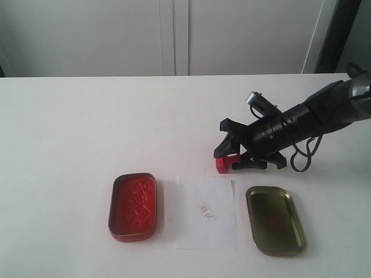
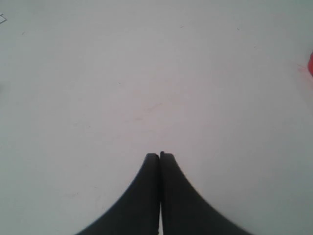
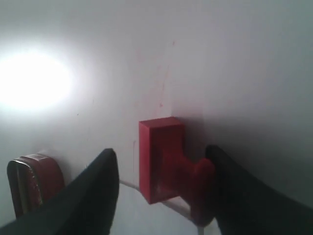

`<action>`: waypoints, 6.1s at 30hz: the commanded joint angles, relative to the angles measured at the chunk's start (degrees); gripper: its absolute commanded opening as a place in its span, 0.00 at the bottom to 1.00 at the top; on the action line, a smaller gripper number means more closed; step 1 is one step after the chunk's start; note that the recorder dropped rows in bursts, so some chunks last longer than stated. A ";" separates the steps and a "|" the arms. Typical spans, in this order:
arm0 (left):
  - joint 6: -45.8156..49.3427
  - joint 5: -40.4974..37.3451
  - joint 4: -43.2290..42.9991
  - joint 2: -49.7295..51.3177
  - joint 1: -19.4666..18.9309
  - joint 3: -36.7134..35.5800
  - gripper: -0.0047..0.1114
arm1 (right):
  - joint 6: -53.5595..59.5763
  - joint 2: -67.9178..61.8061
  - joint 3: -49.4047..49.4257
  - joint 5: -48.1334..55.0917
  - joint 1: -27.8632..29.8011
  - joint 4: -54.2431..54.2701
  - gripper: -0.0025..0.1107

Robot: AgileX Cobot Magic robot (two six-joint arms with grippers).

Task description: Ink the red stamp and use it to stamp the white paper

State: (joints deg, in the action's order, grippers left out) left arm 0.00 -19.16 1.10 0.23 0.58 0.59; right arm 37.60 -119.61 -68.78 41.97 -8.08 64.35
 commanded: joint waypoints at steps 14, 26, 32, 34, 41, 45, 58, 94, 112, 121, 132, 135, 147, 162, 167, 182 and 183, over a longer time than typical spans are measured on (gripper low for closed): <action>0.00 -0.54 0.14 -0.23 0.16 -0.59 0.04 | -12.49 5.84 0.24 -4.80 0.30 -18.22 0.50; 0.00 -0.54 0.14 -0.23 0.16 -0.59 0.04 | -17.32 8.96 0.24 -0.22 0.30 -26.89 0.02; 0.00 -0.54 0.14 -0.23 0.16 -0.59 0.04 | -17.43 9.21 0.24 -0.17 0.30 -27.01 0.02; 0.00 -0.54 0.14 -0.23 0.16 -0.59 0.04 | -17.97 9.58 0.24 -0.07 0.30 -27.98 0.02; 0.00 -0.54 0.14 -0.23 0.16 -0.59 0.04 | -26.48 12.17 0.24 1.05 0.30 -40.85 0.02; 0.00 -0.54 0.14 -0.23 0.16 -0.59 0.04 | -31.63 13.71 0.24 3.26 0.30 -48.36 0.02; 0.00 -0.54 0.14 -0.23 0.16 -0.59 0.04 | -35.26 17.43 0.24 6.63 0.30 -54.37 0.02; 0.00 -0.54 0.14 -0.23 0.16 -0.59 0.04 | -35.26 62.76 24.28 0.59 0.30 -61.43 0.02; 0.00 -0.54 0.14 -0.23 0.16 -0.59 0.04 | -35.26 94.33 34.86 -0.50 0.30 -62.09 0.02; 0.00 -0.54 0.14 -0.23 0.16 -0.59 0.04 | -35.26 103.54 40.86 -6.69 0.30 -65.21 0.02; 0.00 -0.54 0.14 -0.23 0.16 -0.59 0.04 | -35.26 103.61 40.89 -5.37 0.30 -65.21 0.02; 0.00 -0.54 0.14 -0.23 0.16 -0.59 0.04 | -35.26 103.61 40.89 -5.37 0.30 -65.21 0.02; 0.00 -0.54 0.14 -0.23 0.16 -0.59 0.04 | -35.26 103.61 40.89 -5.37 0.30 -65.21 0.02; 0.00 -0.54 0.14 -0.23 0.16 -0.59 0.04 | -35.26 110.58 42.17 -5.75 0.30 -65.21 0.02; 0.00 -0.54 0.14 -0.23 0.16 -0.59 0.04 | -35.26 113.15 46.79 -6.69 0.30 -65.21 0.02; 0.00 -0.54 0.14 -0.23 0.16 -0.59 0.04 | -35.26 119.61 62.26 -22.08 0.30 -65.21 0.02; 0.00 -0.54 0.14 -0.23 0.16 -0.59 0.04 | -35.26 119.61 62.86 -22.08 0.30 -65.21 0.02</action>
State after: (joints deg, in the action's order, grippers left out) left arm 0.00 -19.16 1.10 0.23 0.58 0.59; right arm 2.58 -0.33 -7.82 23.77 -8.08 -0.30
